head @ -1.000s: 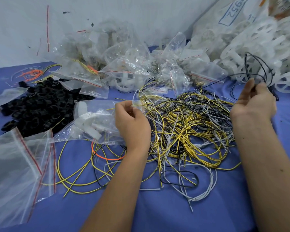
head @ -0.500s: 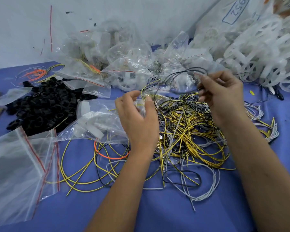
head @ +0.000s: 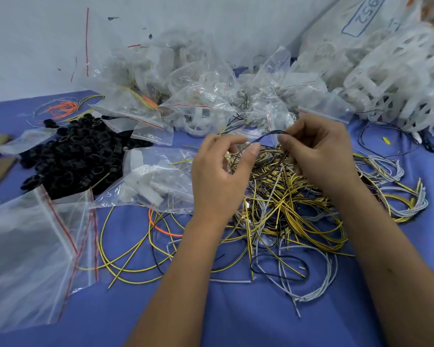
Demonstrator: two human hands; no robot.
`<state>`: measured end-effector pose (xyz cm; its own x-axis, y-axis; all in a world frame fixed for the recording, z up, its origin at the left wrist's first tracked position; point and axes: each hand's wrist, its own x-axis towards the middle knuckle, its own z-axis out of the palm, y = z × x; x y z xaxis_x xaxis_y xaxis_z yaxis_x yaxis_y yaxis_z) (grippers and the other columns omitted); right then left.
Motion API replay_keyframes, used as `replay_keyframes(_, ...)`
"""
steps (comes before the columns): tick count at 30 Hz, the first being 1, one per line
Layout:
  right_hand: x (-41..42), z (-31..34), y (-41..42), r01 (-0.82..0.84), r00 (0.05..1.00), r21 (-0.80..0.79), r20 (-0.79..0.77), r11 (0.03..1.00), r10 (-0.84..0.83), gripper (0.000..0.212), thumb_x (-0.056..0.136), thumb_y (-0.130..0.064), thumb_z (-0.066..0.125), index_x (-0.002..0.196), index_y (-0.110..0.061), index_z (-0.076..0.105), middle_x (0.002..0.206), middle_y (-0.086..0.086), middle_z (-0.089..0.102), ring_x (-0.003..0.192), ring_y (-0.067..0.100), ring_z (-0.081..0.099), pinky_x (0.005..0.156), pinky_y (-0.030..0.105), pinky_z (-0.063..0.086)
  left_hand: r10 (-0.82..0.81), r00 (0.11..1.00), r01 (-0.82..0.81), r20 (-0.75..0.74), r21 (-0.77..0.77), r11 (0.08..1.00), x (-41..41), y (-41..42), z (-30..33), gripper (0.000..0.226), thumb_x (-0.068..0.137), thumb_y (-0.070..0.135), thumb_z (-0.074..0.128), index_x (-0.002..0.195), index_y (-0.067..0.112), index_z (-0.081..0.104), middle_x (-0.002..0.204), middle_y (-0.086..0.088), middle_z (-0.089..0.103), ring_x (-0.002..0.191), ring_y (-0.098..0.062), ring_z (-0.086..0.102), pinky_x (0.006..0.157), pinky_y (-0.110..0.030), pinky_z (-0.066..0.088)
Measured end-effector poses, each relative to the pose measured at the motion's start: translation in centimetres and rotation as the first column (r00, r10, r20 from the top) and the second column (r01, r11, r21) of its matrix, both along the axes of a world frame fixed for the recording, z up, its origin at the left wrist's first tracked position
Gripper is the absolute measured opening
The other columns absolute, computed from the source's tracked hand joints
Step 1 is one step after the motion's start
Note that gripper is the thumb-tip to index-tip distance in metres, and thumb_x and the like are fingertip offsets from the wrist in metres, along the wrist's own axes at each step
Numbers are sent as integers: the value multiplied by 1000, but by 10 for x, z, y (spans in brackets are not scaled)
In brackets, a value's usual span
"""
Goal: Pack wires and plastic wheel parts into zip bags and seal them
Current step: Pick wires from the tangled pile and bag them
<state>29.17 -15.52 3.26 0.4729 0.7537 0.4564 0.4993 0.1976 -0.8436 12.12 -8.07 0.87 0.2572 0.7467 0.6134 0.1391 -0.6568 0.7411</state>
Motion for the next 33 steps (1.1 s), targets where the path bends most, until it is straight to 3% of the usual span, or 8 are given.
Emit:
replay_keyframes(5,-3,1,-1,-31,998,-28,50,999,33,17,90,-11,75,77,-13,66,53,-6,60,43,7,51,46,23,41,1,1000,-1,4,-26,1000,-2,4,-1,8,95,32,70,94,27,75,93,7,62,73,-14,60,70,-19,46)
replay_keyframes(9,-6,3,0,-88,990,48,-109,995,93,15,91,-5,72,79,-4,64,54,6,58,40,15,48,39,22,37,27,999,-27,-24,-21,999,-1,7,-4,4,92,22,73,91,22,76,89,9,63,79,-1,59,73,-13,43)
replay_keyframes(15,0,11,-2,33,913,189,-405,981,48,20,94,-2,67,77,-11,59,68,6,63,49,14,50,37,21,36,-7,997,10,75,-50,999,-2,7,-3,2,89,23,76,88,23,75,87,9,65,80,-14,65,70,-38,56)
replay_keyframes(22,-3,15,-4,-35,827,210,-543,977,147,23,96,1,61,77,-11,55,72,5,62,54,13,49,41,20,34,43,999,-42,31,-24,999,-3,8,-5,4,88,23,75,87,26,72,85,11,66,82,-10,64,73,-34,54)
replay_keyframes(25,-5,16,-3,-36,779,243,-600,969,180,22,97,1,60,79,-10,54,72,5,63,55,13,49,42,19,35,35,999,-33,24,-90,995,-3,7,-5,6,91,21,74,85,24,72,80,10,67,78,-11,64,74,-42,56)
replay_keyframes(27,-7,15,-2,-56,749,263,-627,963,215,22,98,0,59,79,-10,54,72,6,64,56,13,51,45,18,39,-24,993,48,113,-223,974,0,4,-2,9,94,16,72,85,20,72,73,6,69,72,-19,67,71,-48,59)
replay_keyframes(29,-10,14,-1,-110,722,262,-642,959,258,23,98,0,58,78,-11,57,73,6,66,57,12,54,48,18,42,-51,947,170,317,-359,918,3,0,2,12,96,6,69,87,13,71,69,1,69,66,-20,69,69,-41,61)
replay_keyframes(33,-14,11,3,-192,648,269,-687,944,328,30,97,-1,58,71,-16,61,74,5,67,58,12,57,49,16,44,-12,723,520,691,-532,668,9,-4,9,17,96,-8,61,88,6,67,70,-2,69,69,-17,73,68,-22,60)
